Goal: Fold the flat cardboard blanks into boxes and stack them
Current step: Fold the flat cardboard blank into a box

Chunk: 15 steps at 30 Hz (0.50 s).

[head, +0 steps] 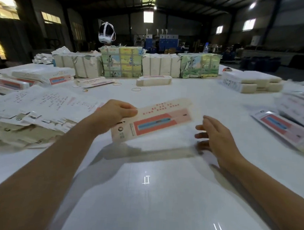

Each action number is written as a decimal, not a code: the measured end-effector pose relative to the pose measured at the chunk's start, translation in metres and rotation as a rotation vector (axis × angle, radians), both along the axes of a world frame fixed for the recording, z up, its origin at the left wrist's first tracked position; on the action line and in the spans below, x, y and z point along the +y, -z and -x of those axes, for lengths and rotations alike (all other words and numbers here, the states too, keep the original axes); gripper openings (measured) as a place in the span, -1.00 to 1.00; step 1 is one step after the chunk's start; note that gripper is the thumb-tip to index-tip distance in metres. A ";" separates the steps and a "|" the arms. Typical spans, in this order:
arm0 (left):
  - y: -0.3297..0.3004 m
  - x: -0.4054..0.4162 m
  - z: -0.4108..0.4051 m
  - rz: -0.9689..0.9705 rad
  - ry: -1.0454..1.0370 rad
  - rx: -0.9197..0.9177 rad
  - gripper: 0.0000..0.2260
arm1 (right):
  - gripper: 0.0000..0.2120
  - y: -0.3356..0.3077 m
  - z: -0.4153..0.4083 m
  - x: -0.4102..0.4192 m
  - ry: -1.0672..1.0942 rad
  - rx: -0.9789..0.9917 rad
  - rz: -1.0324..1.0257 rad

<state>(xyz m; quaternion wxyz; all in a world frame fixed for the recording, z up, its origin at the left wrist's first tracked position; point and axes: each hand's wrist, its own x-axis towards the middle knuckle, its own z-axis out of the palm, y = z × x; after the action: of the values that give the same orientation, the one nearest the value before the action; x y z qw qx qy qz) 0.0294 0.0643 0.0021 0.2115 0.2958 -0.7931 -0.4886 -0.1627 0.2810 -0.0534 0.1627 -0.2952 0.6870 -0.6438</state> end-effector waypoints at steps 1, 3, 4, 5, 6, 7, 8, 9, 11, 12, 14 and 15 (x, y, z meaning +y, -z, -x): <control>0.007 0.008 0.003 -0.038 0.052 -0.017 -0.90 | -0.72 -0.003 0.000 0.001 -0.043 -0.196 0.080; 0.019 0.018 0.006 -0.112 0.109 -0.043 -0.87 | -0.79 -0.007 0.001 0.004 -0.085 -0.338 0.160; 0.024 0.022 0.005 -0.141 0.129 -0.059 -0.85 | -0.84 -0.008 0.001 0.005 -0.078 -0.342 0.182; 0.027 0.024 0.002 -0.159 0.146 -0.081 -0.85 | -0.86 -0.008 0.000 0.006 -0.062 -0.344 0.200; 0.028 0.026 -0.001 -0.160 0.159 -0.107 -0.86 | -0.89 -0.008 0.000 0.006 -0.049 -0.353 0.206; 0.029 0.028 -0.003 -0.140 0.161 -0.129 -0.87 | -0.91 -0.008 -0.001 0.007 -0.042 -0.362 0.202; 0.030 0.031 -0.004 -0.090 0.138 -0.147 -0.88 | -0.92 -0.008 -0.003 0.007 -0.044 -0.364 0.193; 0.031 0.034 -0.003 0.005 0.091 -0.163 -0.89 | -0.91 -0.009 -0.005 0.007 -0.050 -0.356 0.186; 0.030 0.045 0.002 0.322 0.028 -0.216 -0.71 | -0.89 -0.009 -0.009 0.006 -0.068 -0.301 0.173; 0.031 0.053 0.007 0.488 0.052 -0.263 -0.51 | -0.89 -0.009 -0.011 0.007 -0.082 -0.267 0.161; 0.032 0.075 0.017 0.722 0.128 -0.357 -0.17 | -0.90 -0.008 -0.014 0.008 -0.105 -0.220 0.145; 0.034 0.083 0.021 0.792 0.148 -0.373 -0.09 | -0.90 -0.008 -0.015 0.009 -0.105 -0.206 0.141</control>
<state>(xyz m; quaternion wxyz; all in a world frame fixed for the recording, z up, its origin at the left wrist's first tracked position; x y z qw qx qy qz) 0.0086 0.1477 -0.0319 0.1262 0.2176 -0.9627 -0.0992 -0.1474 0.2896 -0.0457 0.2448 -0.2737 0.6032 -0.7081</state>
